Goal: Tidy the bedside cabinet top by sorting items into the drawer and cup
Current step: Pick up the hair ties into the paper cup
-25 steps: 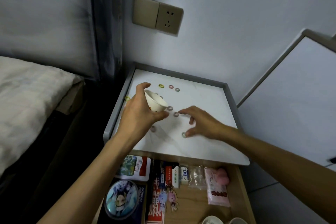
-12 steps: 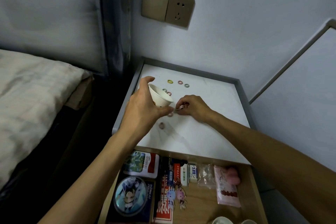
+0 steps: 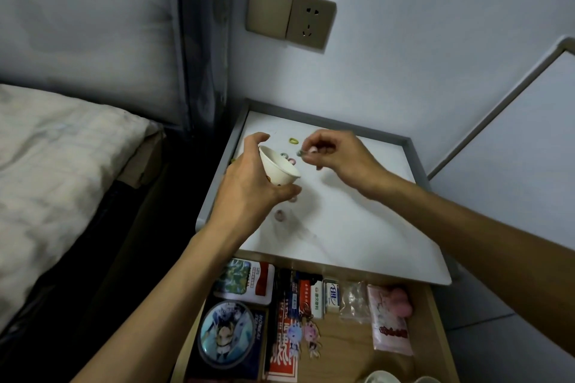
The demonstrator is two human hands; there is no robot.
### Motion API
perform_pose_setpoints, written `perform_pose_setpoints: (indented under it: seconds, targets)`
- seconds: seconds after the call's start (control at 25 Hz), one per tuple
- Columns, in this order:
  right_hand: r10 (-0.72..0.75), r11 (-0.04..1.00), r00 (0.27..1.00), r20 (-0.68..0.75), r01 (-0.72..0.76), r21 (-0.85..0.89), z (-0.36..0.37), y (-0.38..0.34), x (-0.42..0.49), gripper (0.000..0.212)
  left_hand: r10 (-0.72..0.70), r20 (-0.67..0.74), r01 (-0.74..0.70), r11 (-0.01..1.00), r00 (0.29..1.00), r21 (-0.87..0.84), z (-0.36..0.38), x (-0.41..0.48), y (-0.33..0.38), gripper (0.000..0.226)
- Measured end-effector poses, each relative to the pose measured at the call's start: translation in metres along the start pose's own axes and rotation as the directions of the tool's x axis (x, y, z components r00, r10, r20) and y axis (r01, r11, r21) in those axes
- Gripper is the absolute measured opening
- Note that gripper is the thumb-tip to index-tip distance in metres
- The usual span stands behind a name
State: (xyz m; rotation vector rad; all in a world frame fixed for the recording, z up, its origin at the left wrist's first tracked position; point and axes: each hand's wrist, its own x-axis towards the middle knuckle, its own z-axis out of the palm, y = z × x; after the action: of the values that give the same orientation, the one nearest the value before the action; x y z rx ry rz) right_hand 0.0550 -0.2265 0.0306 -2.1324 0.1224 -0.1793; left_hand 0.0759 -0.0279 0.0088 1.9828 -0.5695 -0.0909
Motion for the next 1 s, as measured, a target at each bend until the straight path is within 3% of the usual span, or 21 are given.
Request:
perform_pose_setpoints:
  seconds: [0.12, 0.2, 0.24, 0.32, 0.4, 0.52, 0.6, 0.68, 0.76, 0.88, 1.0]
  targets:
    - [-0.100, 0.985, 0.948, 0.302, 0.138, -0.105, 0.005, -0.039, 0.002, 0.023, 0.008, 0.013, -0.007, 1.000, 1.000, -0.028, 0.001, -0.001, 0.002, 0.098]
    - [-0.086, 0.967, 0.907, 0.413, 0.176, -0.184, 0.005, -0.048, 0.006, 0.035, 0.005, 0.005, -0.004, 0.999, 1.000, -0.050, 0.002, 0.000, 0.002, 0.098]
    - [-0.084, 0.976, 0.916, 0.392, 0.156, -0.153, 0.002, -0.047, 0.011, 0.035, -0.002, -0.007, 0.002, 0.998, 1.000, -0.055, 0.001, 0.000, 0.001, 0.098]
    - [-0.072, 0.992, 0.974, 0.215, 0.092, -0.085, -0.007, -0.033, 0.026, 0.025, -0.022, -0.044, 0.019, 0.998, 0.999, -0.055, -0.002, 0.001, -0.002, 0.096]
    - [0.075, 0.989, 0.997, -0.007, -0.075, -0.125, -0.018, -0.004, 0.043, 0.014, -0.040, -0.083, 0.036, 0.998, 0.996, -0.054, -0.006, 0.003, -0.006, 0.096]
    - [0.446, 0.826, 0.881, -0.159, -0.473, -0.305, -0.027, 0.052, 0.066, 0.024, -0.063, -0.106, 0.057, 0.996, 0.992, -0.064, -0.012, 0.007, -0.010, 0.096]
    - [0.568, 0.676, 0.795, -0.210, -0.597, -0.431, -0.023, 0.080, 0.083, 0.043, -0.064, -0.121, 0.056, 0.996, 0.991, -0.068, -0.014, 0.010, -0.013, 0.095]
    - [0.587, 0.618, 0.773, -0.243, -0.621, -0.483, -0.011, 0.095, 0.103, 0.063, -0.062, -0.140, 0.055, 0.997, 0.988, -0.050, -0.018, 0.013, -0.019, 0.094]
    - [0.540, 0.665, 0.799, -0.263, -0.597, -0.448, 0.004, 0.101, 0.119, 0.068, -0.073, -0.143, 0.068, 0.997, 0.987, -0.041, -0.020, 0.014, -0.023, 0.094]
    - [0.444, 0.734, 0.860, -0.250, -0.510, -0.450, 0.024, 0.105, 0.141, 0.053, -0.093, -0.139, 0.090, 0.996, 0.986, -0.025, -0.024, 0.016, -0.028, 0.096]
    - [0.329, 0.785, 0.925, -0.191, -0.381, -0.489, 0.038, 0.107, 0.154, 0.026, -0.093, -0.147, 0.091, 0.996, 0.985, -0.018, -0.025, 0.018, -0.028, 0.096]
